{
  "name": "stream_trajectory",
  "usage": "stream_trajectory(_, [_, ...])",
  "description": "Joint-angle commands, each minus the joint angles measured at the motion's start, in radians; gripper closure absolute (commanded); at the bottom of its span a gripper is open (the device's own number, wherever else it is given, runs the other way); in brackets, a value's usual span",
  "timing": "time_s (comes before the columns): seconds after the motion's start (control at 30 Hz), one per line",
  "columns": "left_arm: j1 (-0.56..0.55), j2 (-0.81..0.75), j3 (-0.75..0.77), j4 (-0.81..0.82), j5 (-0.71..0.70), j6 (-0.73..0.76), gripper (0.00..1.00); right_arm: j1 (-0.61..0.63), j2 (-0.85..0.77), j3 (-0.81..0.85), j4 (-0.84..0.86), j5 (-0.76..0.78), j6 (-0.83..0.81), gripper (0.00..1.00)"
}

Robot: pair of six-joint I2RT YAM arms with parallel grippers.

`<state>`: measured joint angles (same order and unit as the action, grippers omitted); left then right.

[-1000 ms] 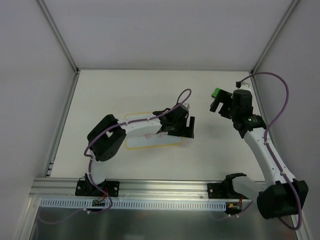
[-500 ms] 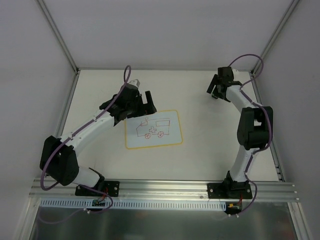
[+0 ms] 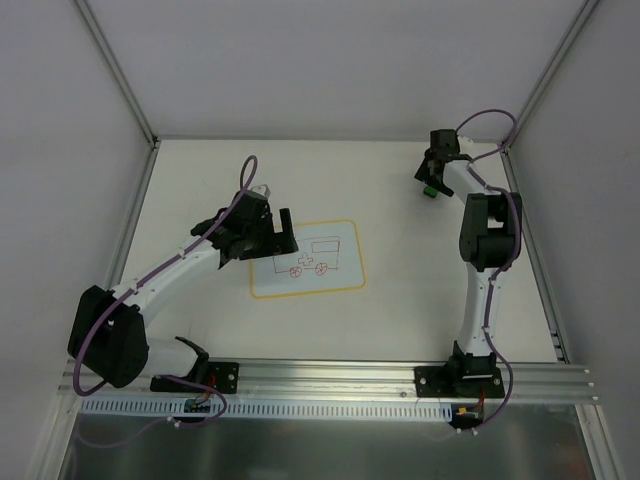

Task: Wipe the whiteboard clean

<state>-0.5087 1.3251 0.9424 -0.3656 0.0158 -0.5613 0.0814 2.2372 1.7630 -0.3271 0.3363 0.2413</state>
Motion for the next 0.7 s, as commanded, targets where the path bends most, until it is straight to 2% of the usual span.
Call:
stream_trajectory(0.0, [0.009, -0.036, -0.028, -0.015, -0.008, -0.002, 0.01, -0.022, 0.030, 0.070, -0.003, 0.021, 0.055, 0.28])
stream_trajectory(0.23, [0.007, -0.052, -0.050, -0.015, -0.010, -0.009, 0.01, -0.029, 0.078, 0.142, -0.015, -0.020, 0.052, 0.35])
stream_trajectory(0.37, [0.007, -0.055, -0.062, -0.013, -0.010, -0.018, 0.01, -0.042, 0.090, 0.158, -0.035, -0.046, 0.073, 0.47])
stream_trajectory(0.67, [0.007, -0.079, -0.080, -0.016, -0.011, -0.025, 0.01, -0.061, 0.110, 0.173, -0.069, -0.106, 0.093, 0.54])
